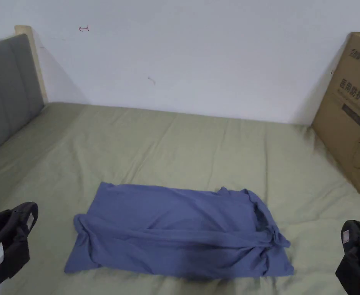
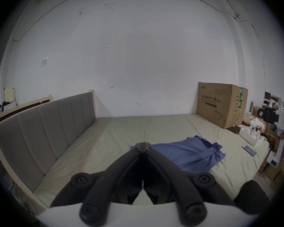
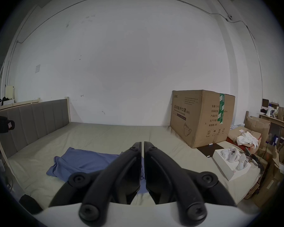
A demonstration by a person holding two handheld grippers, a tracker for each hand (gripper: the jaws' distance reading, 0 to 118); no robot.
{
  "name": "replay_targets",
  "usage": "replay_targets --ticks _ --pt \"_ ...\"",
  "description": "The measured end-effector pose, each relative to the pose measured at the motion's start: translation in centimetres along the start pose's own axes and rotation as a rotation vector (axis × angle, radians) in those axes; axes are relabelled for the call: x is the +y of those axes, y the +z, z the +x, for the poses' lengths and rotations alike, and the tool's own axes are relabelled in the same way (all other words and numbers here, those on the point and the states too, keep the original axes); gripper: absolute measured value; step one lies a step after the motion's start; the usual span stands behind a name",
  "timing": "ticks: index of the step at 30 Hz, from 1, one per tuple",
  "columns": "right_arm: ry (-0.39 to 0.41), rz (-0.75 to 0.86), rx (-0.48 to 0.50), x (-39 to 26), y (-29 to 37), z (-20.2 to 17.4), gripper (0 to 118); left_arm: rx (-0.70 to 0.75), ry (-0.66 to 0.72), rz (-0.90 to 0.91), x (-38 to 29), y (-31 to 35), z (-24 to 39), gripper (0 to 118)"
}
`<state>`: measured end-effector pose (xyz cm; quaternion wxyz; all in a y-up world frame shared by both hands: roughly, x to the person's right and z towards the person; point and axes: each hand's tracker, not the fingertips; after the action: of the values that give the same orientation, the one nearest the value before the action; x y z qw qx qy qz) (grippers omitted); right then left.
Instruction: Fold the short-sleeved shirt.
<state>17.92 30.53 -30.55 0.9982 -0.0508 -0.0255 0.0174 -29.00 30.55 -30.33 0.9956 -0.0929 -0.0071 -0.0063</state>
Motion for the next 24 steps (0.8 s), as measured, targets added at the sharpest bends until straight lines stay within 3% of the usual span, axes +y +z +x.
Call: replay_targets --ticks 5,10,11,12,13,14,15,18,24 --pt "-0.015 -0.015 0.015 0.1 0.8 0.1 4 -0.013 0.074 0.001 0.3 0.2 -0.9 0" --pt "-0.026 -0.038 0.042 -0.3 0.5 -0.3 4 -0.059 0.187 -0.221 -2.2 -4.6 -2.1 3" --pt "-0.028 -0.043 0.049 -0.4 0.3 -0.3 4 -0.062 0.186 -0.317 -3.2 -6.3 -2.3 16" --pt "-0.039 -0.058 0.069 -0.6 0.3 -0.2 4 -0.063 0.229 -0.400 -4.5 -8.0 -2.7 40" --pt "-0.045 -0.066 0.077 -0.8 0.0 -0.4 4 -0.061 0.256 -0.453 -6.1 -9.6 -2.9 72" --pt "-0.042 -0.074 0.079 -1.1 -0.2 -0.6 4 -0.047 0.234 -0.532 -7.5 -11.2 -2.8 87" --pt "-0.033 -0.082 0.082 -1.5 -0.4 -0.8 4 -0.037 0.238 -0.606 -8.8 -12.9 -2.4 92" --pt "-0.034 -0.116 0.107 -2.5 -0.9 -0.9 4 -0.006 0.303 -0.744 -12.9 -17.1 -2.5 93" --pt "-0.054 -0.178 0.108 -4.2 -2.1 -0.3 4 0.057 0.264 -0.781 -16.3 -21.9 -1.3 92"
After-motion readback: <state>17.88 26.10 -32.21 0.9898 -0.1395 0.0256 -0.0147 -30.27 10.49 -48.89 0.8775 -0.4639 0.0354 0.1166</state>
